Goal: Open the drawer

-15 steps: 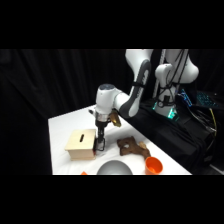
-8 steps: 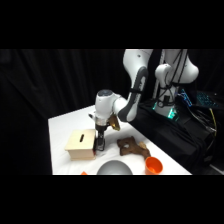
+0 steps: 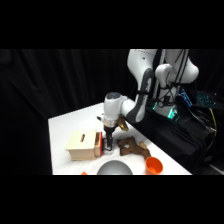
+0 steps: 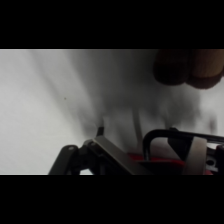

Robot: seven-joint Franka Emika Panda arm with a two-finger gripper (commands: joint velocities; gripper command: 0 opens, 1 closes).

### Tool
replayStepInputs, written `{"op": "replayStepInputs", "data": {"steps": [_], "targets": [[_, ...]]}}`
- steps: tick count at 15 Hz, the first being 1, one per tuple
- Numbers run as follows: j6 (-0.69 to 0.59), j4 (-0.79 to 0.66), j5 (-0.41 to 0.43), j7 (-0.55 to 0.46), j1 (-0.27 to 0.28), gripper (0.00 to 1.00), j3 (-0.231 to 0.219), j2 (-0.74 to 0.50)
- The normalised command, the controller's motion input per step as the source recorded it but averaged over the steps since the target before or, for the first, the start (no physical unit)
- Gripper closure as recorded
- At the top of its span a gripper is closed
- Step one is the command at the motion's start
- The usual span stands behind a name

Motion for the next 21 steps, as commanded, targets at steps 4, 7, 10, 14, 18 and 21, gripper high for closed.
{"op": "replayStepInputs", "data": {"steps": [4, 7, 10, 14, 18, 21], "targets": [[0.24, -0.56, 0.094, -0.14, 0.211, 0.00, -0.089, -0.34], [0.17, -0.45, 0.120, -0.15, 0.231, 0.00, -0.119, -0.32], [0.06, -0.34, 0.108, -0.16, 0.243, 0.00, -0.142, -0.31], [-0.25, -0.27, -0.008, -0.19, 0.262, 0.00, -0.221, -0.52], [-0.49, -0.20, -0.468, 0.12, 0.292, 0.00, -0.408, -0.77], [-0.59, -0.13, -0.745, 0.39, -0.195, 0.00, 0.095, -0.83]]}}
